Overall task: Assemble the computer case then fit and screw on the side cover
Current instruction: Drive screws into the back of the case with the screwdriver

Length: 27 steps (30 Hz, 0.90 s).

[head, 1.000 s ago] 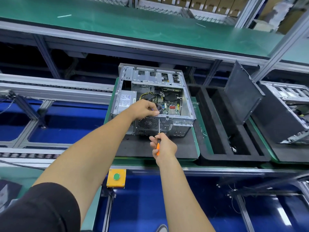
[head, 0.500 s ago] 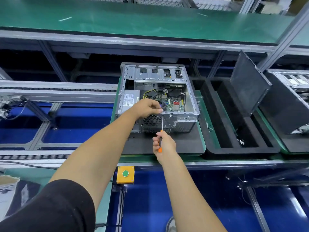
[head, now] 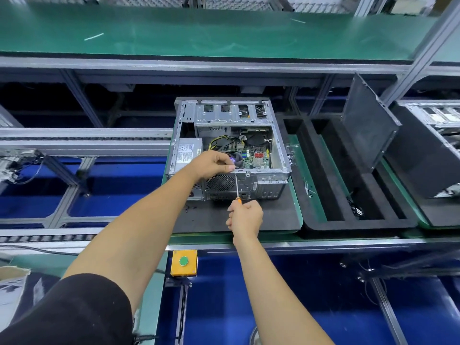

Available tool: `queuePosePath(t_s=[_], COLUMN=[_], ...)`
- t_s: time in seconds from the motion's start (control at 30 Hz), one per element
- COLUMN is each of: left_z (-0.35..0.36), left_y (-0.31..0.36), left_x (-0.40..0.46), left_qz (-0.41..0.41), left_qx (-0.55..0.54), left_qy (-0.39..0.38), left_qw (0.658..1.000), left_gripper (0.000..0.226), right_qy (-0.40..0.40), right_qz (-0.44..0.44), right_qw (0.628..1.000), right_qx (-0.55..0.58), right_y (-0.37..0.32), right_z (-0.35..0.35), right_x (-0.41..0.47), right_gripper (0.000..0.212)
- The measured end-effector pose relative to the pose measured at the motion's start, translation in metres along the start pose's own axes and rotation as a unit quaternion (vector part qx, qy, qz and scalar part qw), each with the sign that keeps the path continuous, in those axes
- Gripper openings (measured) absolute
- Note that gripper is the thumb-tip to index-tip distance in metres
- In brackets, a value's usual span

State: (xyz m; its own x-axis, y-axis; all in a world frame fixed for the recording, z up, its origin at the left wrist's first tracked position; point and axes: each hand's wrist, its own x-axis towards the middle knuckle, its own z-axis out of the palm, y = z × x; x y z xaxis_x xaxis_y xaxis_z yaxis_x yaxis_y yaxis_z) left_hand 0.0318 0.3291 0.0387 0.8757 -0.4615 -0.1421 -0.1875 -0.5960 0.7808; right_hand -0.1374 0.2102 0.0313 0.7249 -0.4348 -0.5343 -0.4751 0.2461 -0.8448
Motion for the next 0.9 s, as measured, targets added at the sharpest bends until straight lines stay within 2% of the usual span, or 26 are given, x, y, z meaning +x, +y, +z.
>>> queuePosePath(t_s=[0.07,0.1,0.2,0.27,0.37,0.5,0.6,0.7,0.8,0.9], left_z=[0.001,0.001,0.0,0.0,0.0,0.0,0.0,0.0,0.0,-0.001], left_y=[-0.001,-0.001,-0.001,-0.001,-0.001,0.0,0.001,0.002,0.003,0.004], left_x=[0.001,0.001,0.002,0.002,0.002,0.0,-0.001,-0.001,-0.001,-0.002], left_qz=[0.0,0.001,0.005,0.005,0.004,0.002,-0.003,-0.008,-0.006,-0.009], left_qx=[-0.005,-0.006,-0.003,-0.006,-0.006,-0.01,-0.01,-0.016,-0.024,-0.024], left_qy=[-0.004,-0.005,-0.005,-0.005,-0.005,-0.003,-0.003,-0.008,-0.013,-0.015], left_qw=[1.0,1.0,1.0,1.0,1.0,1.0,1.0,1.0,1.0,1.0], left_gripper=[0.016,0.016,0.014,0.013,0.013,0.011,0.01,0.011,0.013,0.014], right_qy=[-0.01,-0.031,-0.12,-0.152,-0.159,-0.112,-0.07,-0.089,-0.152,-0.197], right_qz=[0.018,0.065,0.233,0.268,0.27,0.176,0.133,0.178,0.241,0.26], right_qw=[1.0,0.997,0.945,0.924,0.928,0.97,0.983,0.97,0.932,0.91], right_qx=[0.001,0.038,0.197,0.228,0.201,0.126,0.103,0.138,0.222,0.257], right_y=[0.001,-0.001,-0.009,-0.01,-0.011,-0.009,-0.005,-0.009,-0.015,-0.015], right_z=[0.0,0.0,-0.006,-0.011,-0.012,-0.003,-0.004,-0.005,-0.006,-0.013], right_x=[0.002,0.005,0.014,0.017,0.017,0.01,0.009,0.009,0.014,0.018], right_gripper=[0.016,0.018,0.024,0.022,0.022,0.015,0.017,0.011,0.017,0.022])
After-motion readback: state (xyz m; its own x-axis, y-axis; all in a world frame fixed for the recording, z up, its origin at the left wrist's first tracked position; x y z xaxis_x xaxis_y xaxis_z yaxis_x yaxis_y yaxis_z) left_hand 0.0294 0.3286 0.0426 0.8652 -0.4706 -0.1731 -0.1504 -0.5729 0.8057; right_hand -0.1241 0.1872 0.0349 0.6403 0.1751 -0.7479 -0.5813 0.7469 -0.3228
